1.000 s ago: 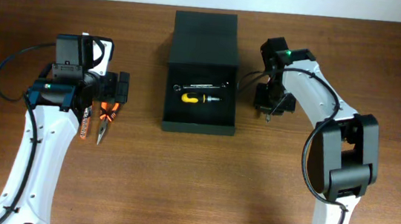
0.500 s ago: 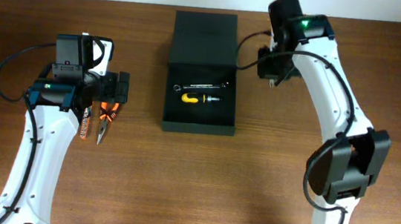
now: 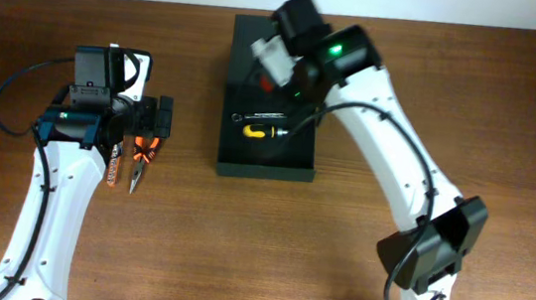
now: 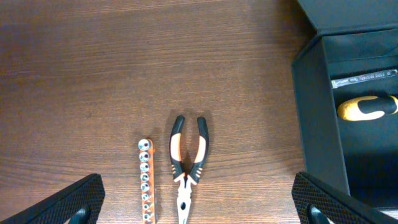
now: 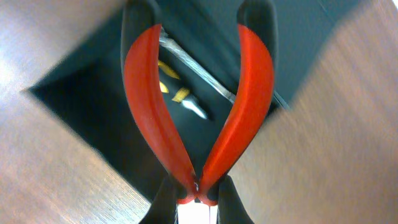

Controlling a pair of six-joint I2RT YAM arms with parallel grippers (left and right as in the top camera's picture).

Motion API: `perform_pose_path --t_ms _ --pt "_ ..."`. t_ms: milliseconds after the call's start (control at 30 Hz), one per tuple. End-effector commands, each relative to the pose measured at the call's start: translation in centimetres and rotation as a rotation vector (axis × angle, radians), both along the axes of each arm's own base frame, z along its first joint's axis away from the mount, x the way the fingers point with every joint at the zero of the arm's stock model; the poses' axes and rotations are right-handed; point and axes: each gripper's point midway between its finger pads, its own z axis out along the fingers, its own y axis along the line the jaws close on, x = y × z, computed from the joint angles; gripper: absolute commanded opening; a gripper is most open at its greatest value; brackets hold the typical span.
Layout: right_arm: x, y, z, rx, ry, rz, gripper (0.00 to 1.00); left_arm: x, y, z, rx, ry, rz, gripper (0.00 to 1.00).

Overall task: Pack container
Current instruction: 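Carry the red pliers into the box and release them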

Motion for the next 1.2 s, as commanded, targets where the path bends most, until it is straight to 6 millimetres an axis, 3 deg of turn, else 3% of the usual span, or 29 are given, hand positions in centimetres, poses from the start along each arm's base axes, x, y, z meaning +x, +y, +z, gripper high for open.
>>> perform_pose_path --t_ms 0,200,600,933,1167 --pt "-0.9 1.8 1.6 -0.032 -0.077 0.248 0.04 0.5 -0.3 0.7 -0.017 -0.021 0.001 0.99" --pt "-1.2 1.8 -1.1 -0.096 -0.060 0.401 0.04 0.5 -0.3 0.7 -0.017 -0.021 0.002 0.99" --pt "-2.4 0.1 -10.5 -0.217 0.028 0.652 0.04 0.5 -0.3 0.7 -0.017 -0.021 0.001 0.99" --pt "-2.4 -0.8 -14.5 -0.208 0.091 0.657 0.04 0.5 -0.3 0.7 -0.017 -0.021 0.001 0.99" --pt "-2.3 0.5 -14.9 -0.205 0.060 0.702 0.04 0.5 -0.3 0.7 -0.016 -0.021 0.002 0.99"
